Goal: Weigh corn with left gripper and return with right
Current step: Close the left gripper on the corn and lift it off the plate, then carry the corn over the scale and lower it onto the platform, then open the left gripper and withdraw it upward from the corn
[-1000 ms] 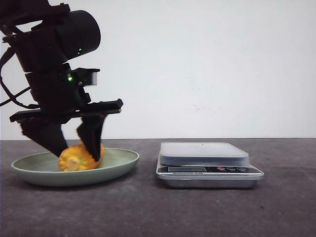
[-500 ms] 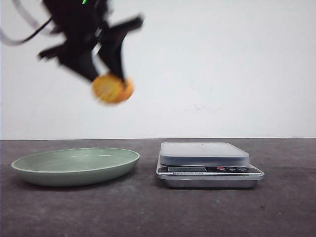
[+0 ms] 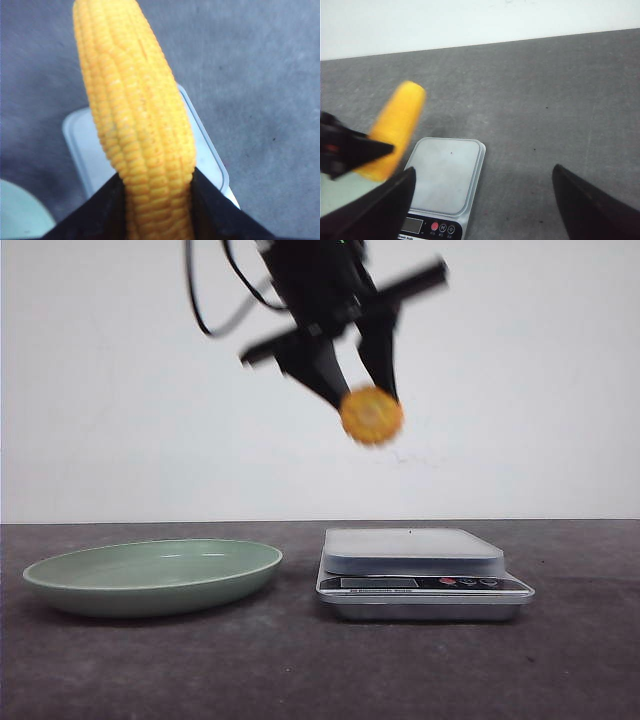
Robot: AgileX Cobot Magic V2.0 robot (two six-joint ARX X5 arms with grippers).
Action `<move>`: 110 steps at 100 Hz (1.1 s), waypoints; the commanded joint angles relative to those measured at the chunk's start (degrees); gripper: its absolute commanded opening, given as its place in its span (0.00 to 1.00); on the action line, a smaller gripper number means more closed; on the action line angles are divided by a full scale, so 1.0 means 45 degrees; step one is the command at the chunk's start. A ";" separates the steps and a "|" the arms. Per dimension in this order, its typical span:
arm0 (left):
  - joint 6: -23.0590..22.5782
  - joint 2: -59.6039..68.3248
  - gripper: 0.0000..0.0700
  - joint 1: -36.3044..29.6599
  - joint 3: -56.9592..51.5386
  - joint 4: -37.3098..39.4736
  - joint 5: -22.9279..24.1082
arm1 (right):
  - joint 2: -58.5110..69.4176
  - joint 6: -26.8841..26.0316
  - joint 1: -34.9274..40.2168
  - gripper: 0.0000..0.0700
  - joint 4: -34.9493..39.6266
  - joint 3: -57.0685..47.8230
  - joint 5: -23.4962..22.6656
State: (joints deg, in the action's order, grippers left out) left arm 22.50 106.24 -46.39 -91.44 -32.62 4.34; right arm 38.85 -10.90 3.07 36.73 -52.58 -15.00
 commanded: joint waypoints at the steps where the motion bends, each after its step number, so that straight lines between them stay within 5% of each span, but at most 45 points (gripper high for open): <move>1: 0.0267 0.0631 0.01 -0.0175 -0.0602 -0.0058 -0.0049 | 0.0053 0.0092 0.0044 0.79 -0.0049 -0.0175 0.0000; 62: 0.0534 0.2244 0.07 -0.0529 -0.0758 -0.0282 0.0034 | 0.0053 0.0102 0.0044 0.79 -0.0010 -0.0175 0.0005; 83: 0.0539 0.2244 0.57 -0.0529 -0.0758 -0.0228 0.0034 | 0.0053 0.0165 0.0044 0.79 0.0053 -0.0175 0.0005; 110: 0.0447 0.2244 0.66 -0.0529 -0.0777 -0.0228 0.0029 | 0.0058 0.0194 0.0044 0.79 0.0189 -0.0175 0.0005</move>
State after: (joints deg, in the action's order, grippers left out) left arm 24.82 115.15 -48.03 -93.27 -34.06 4.34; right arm 38.83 -10.68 3.09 38.02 -52.58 -15.00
